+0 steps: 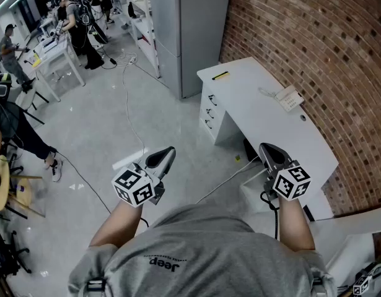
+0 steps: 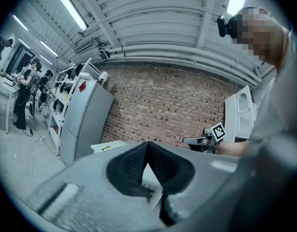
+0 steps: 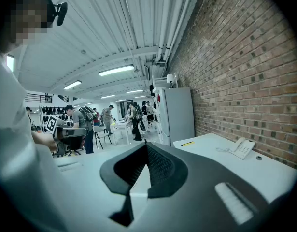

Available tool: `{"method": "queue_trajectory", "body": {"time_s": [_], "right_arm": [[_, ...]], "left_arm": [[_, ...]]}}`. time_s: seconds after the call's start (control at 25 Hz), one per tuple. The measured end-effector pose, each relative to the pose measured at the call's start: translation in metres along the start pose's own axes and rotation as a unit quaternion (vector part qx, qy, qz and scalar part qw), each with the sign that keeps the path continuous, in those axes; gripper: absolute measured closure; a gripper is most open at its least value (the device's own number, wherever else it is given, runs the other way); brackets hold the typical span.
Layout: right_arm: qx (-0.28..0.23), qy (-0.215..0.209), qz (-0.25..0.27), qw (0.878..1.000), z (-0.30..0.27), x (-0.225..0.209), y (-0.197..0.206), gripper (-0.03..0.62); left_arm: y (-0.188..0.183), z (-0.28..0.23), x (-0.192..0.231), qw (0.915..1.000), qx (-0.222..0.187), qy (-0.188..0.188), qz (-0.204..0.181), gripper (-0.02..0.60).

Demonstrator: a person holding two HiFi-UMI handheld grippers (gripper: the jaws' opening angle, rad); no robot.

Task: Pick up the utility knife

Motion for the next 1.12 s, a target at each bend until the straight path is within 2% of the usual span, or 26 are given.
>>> {"method": "queue_trajectory", "body": {"time_s": [0.68,1.12], "right_arm": [[-0.005,-0.012,-0.002,1.0,0.005,-0.014,-0.004,0.586],[-0.013,-0.034,0.016,0.999,0.05,-0.06,-0.004,0.585]], "left_arm": [[-0.003,-0.017,-0.011,1.0,0.002,-0.002,-0.009,0.584],[-0.004,-0.067,-0.077,0.9997,0.001,-0.009,-0.021,0.583]]}}
Point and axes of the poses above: the fingertips, and each gripper's own axes: z backward along the fingers, x to its left, y out of its underside, the point moved 7 cm from there along z, backward along the fingers, and after that the axes turned 5 degrees about x, right-handed, at the moved point
